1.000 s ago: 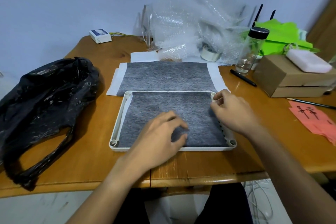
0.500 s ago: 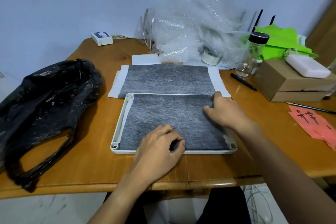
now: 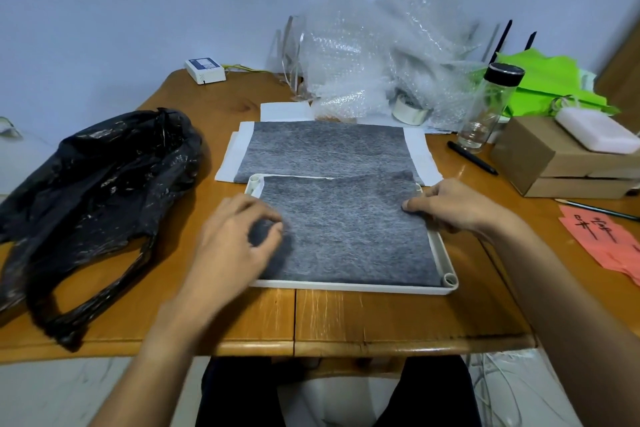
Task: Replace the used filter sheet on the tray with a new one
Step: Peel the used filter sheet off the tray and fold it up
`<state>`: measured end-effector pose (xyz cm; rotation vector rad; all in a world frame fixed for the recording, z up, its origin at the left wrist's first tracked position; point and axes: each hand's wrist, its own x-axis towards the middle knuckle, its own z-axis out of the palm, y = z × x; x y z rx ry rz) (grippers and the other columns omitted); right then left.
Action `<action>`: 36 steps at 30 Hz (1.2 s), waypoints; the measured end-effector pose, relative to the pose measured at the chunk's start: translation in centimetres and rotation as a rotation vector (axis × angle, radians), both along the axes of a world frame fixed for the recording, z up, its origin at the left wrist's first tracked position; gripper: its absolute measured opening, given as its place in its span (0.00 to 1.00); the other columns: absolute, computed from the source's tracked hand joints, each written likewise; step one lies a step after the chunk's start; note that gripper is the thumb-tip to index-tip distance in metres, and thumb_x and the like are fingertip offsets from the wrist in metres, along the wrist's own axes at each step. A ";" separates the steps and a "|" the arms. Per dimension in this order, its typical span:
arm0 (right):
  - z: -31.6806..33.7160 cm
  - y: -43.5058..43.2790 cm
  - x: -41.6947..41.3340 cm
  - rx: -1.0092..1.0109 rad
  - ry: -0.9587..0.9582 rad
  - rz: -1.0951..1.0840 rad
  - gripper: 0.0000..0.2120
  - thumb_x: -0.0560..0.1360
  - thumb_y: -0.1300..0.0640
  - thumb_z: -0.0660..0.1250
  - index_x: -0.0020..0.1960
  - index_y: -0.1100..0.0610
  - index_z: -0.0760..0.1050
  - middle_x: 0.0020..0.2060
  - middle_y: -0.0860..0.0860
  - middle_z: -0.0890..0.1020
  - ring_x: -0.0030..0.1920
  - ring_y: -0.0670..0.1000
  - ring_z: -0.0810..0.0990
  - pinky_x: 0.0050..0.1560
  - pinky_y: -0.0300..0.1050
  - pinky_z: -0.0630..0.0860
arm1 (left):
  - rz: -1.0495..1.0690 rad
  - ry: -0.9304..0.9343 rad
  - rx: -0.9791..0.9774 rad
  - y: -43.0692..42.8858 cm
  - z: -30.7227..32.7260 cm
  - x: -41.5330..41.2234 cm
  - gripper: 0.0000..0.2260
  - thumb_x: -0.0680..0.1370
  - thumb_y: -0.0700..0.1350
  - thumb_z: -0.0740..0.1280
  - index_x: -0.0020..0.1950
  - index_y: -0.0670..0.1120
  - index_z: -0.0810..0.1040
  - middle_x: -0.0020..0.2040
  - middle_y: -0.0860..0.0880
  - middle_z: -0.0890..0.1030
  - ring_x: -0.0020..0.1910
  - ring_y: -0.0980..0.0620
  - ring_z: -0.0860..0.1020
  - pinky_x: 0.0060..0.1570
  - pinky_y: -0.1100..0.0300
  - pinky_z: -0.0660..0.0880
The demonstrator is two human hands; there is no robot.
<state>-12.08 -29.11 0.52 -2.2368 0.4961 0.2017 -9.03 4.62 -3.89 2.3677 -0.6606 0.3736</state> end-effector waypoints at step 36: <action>2.8 17.1 7.5 0.006 -0.245 0.242 0.14 0.77 0.54 0.69 0.35 0.57 0.75 0.26 0.54 0.80 0.20 0.50 0.77 0.22 0.38 0.69 | 0.020 0.361 -0.146 3.8 -3.3 3.2 0.10 0.80 0.54 0.68 0.58 0.55 0.85 0.70 0.57 0.74 0.70 0.55 0.71 0.72 0.45 0.66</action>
